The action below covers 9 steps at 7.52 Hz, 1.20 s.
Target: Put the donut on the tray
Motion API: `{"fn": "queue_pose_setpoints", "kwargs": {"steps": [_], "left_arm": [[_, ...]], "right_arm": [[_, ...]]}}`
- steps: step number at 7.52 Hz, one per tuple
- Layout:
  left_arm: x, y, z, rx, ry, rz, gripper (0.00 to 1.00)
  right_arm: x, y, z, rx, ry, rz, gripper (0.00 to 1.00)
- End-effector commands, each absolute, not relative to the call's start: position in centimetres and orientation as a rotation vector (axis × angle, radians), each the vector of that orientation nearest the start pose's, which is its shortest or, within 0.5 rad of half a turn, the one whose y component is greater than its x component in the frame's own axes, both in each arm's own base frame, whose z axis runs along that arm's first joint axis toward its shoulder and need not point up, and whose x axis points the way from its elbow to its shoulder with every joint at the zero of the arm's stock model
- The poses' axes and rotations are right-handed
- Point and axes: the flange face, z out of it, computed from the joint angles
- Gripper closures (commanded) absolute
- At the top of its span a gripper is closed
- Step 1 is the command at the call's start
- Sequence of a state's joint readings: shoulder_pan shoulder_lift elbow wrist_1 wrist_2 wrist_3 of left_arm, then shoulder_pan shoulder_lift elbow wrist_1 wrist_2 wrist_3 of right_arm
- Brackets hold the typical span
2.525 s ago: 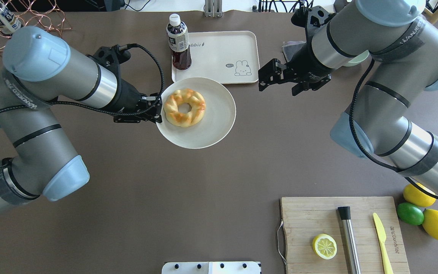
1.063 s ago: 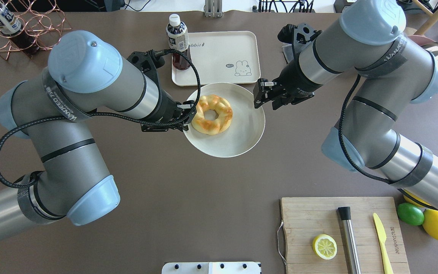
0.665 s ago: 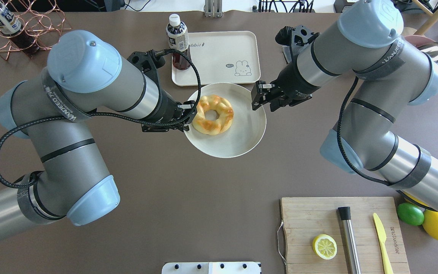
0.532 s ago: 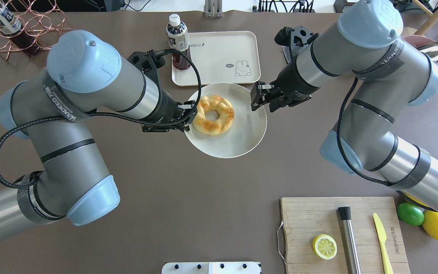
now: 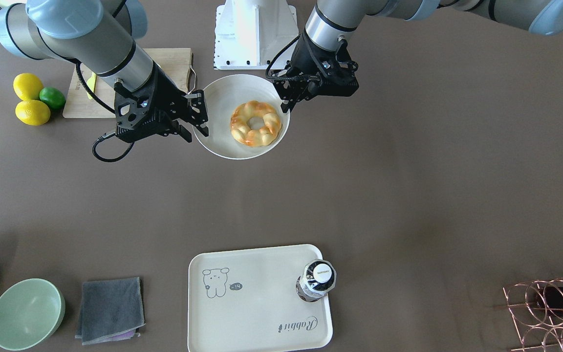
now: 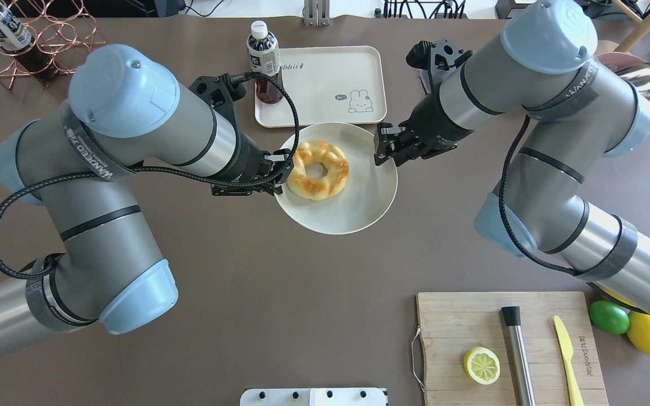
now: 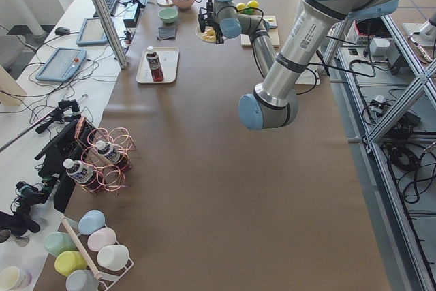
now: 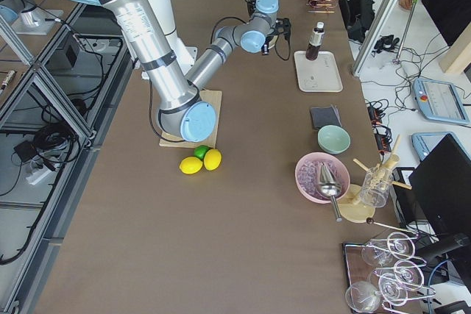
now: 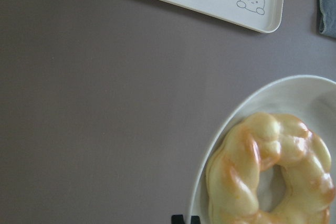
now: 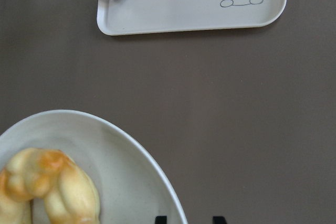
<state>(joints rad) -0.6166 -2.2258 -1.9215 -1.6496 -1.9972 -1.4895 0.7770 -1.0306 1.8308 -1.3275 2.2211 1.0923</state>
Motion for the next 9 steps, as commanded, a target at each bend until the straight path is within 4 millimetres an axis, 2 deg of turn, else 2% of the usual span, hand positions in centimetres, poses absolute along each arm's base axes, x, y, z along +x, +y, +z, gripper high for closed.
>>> {"fn": "queue_pose_setpoints", "kwargs": {"steps": [1, 3, 4, 5, 9], "left_arm": [[43.3, -41.98, 12.37, 0.004, 1.133, -0.246, 1.0], [43.3, -41.98, 12.27, 0.004, 1.135, -0.247, 1.0], [43.29, -42.0, 12.28, 0.005, 1.134, -0.248, 0.84], [43.34, -41.98, 12.27, 0.001, 1.135, -0.264, 0.03], [43.22, -42.06, 12.99, 0.002, 1.168, -0.286, 0.03]], "right_arm": [[-38.54, -48.2, 20.04, 0.126, -1.166, -0.082, 1.0], [-38.66, -48.19, 19.82, 0.127, -1.168, -0.085, 1.0], [-38.67, -48.19, 19.73, 0.128, -1.169, -0.085, 1.0], [-38.67, -48.2, 19.54, 0.129, -1.171, -0.085, 1.0], [-38.6, -48.26, 19.45, 0.131, -1.172, -0.084, 1.0]]}}
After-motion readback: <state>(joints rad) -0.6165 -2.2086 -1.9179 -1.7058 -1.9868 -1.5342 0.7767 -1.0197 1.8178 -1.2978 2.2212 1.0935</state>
